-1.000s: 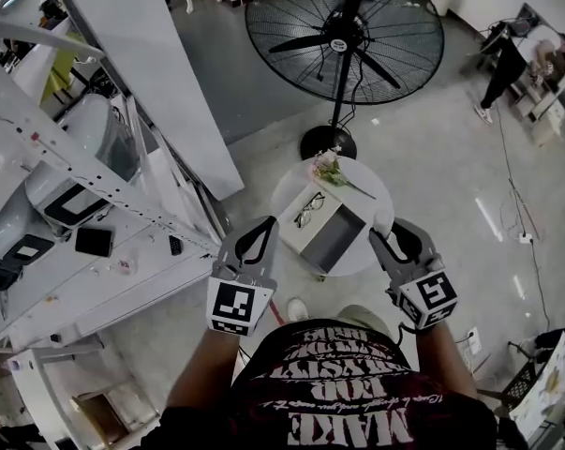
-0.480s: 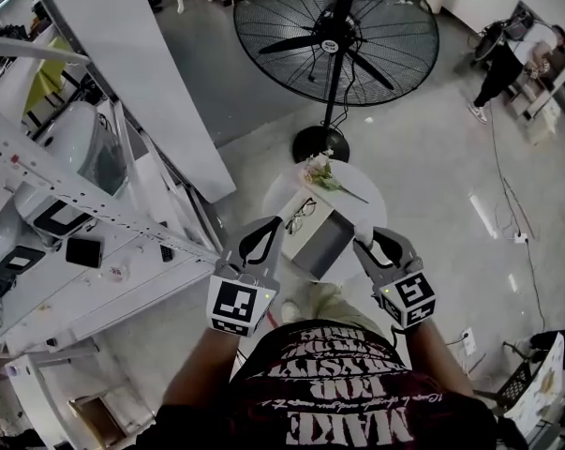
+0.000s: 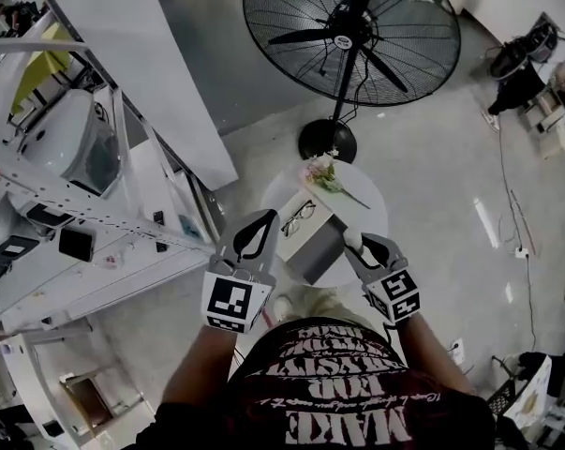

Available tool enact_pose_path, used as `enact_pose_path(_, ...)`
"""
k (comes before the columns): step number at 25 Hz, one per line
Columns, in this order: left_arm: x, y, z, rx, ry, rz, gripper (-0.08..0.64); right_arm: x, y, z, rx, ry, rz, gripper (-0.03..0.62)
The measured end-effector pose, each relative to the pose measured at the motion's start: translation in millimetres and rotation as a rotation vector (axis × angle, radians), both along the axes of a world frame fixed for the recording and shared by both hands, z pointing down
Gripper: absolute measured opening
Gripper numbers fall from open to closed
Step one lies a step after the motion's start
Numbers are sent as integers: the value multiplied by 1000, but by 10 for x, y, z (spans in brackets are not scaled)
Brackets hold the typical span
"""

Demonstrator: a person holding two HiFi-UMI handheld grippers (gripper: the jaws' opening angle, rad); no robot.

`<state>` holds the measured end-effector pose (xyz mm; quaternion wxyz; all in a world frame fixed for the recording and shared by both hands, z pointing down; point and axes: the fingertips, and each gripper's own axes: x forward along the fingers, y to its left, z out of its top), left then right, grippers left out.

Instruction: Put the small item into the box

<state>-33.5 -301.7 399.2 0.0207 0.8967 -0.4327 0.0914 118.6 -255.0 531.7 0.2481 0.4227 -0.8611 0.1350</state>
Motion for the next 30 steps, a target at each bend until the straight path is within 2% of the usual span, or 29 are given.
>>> enact_pose_path(9,48,-199,89,-21,2,-69,0,13,-168,669,-107,34,-98,156)
enact_pose_path(15,25,-306,106,-16,9,-114,0,116,-254,1198,-211,59,-118,156)
enact_pose_path(20,55,-413,169,-24,-5,-117,0,151,-349,1552,-269,86,-134,156)
enact_pose_path(30,54,-445,311,-66,-41,-157,0,196,-408,2199,-394,115,-168,156)
